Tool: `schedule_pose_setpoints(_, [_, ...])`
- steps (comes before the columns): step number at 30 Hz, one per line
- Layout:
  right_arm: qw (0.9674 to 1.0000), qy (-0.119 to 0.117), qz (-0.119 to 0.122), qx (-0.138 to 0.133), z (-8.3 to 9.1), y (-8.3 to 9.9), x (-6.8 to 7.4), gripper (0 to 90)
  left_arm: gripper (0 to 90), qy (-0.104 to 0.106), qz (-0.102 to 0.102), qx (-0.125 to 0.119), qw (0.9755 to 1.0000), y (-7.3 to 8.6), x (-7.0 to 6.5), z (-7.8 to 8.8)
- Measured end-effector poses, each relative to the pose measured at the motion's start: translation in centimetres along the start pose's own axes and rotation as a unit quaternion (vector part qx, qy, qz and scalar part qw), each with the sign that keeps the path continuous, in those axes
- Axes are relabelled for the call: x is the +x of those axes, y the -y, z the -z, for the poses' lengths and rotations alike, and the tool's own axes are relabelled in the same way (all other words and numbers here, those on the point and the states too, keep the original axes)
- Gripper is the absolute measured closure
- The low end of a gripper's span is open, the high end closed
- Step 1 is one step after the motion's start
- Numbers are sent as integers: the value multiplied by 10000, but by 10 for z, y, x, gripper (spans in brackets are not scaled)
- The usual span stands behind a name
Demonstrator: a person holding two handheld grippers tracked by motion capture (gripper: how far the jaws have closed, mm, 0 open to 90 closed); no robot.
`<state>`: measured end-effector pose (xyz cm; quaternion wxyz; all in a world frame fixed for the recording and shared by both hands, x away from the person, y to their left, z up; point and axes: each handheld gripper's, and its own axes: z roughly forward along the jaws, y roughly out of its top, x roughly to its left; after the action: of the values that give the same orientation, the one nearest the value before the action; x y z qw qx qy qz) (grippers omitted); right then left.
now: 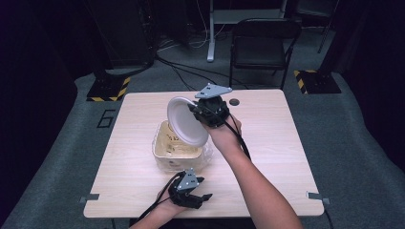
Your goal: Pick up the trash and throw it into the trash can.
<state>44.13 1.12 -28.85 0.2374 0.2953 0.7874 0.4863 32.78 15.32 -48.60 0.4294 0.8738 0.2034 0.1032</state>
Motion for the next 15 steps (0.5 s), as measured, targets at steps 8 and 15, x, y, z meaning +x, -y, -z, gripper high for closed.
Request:
schedule_pose_setpoints(8, [9999, -141, -42, 47, -17, 10, 6, 825, 347, -2, -25, 38, 10000, 0, -1, 0])
schedule_pose_setpoints(15, [9998, -185, 24, 121, -29, 19, 10, 825, 346, 16, -33, 70, 10000, 0, -1, -1])
